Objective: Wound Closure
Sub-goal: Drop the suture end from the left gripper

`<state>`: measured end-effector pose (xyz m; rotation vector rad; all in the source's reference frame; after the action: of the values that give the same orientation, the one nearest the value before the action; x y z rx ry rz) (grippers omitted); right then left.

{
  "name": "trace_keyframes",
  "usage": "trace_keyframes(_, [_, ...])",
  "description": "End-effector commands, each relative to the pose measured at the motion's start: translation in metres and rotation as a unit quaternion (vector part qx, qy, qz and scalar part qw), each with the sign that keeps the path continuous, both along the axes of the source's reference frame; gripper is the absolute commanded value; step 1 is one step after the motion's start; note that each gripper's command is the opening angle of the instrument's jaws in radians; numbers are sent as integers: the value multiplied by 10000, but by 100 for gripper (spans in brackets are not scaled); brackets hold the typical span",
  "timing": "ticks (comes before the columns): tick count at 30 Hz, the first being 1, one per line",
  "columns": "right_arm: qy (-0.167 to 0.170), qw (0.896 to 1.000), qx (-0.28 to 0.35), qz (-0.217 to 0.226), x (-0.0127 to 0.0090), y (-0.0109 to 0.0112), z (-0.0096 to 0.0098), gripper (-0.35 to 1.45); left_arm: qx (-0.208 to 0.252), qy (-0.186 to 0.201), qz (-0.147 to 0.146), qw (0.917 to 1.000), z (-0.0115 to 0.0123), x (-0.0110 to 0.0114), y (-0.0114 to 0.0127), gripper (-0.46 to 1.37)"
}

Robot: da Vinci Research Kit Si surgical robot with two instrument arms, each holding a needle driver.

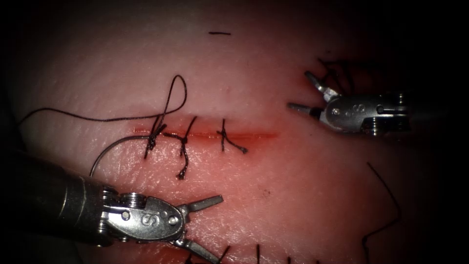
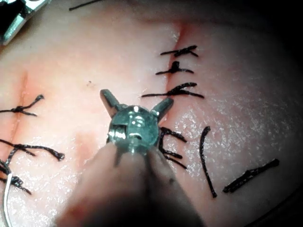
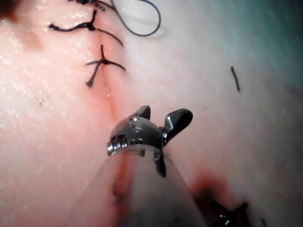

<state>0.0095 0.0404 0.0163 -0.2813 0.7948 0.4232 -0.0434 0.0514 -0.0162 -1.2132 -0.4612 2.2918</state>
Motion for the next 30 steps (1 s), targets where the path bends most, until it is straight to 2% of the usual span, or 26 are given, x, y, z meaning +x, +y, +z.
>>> trace_keyframes(1, [14,10000,23,-28,0,0,0,102,-53,72,-27,10000,-2,6,3,93])
trace_keyframes(8, [28,10000,18,-46,1,-2,1,103,-109,142,-157,9997,-18,36,17,91])
trace_keyframes(15, [52,10000,27,-43,1,-4,4,103,-172,183,-256,9994,-43,55,32,89])
trace_keyframes(21, [53,10000,18,-46,2,-6,5,104,-244,280,-265,9990,-56,63,41,82])
trace_keyframes(30, [66,10000,21,-60,2,-6,5,104,-264,339,-286,9987,-55,66,41,70])
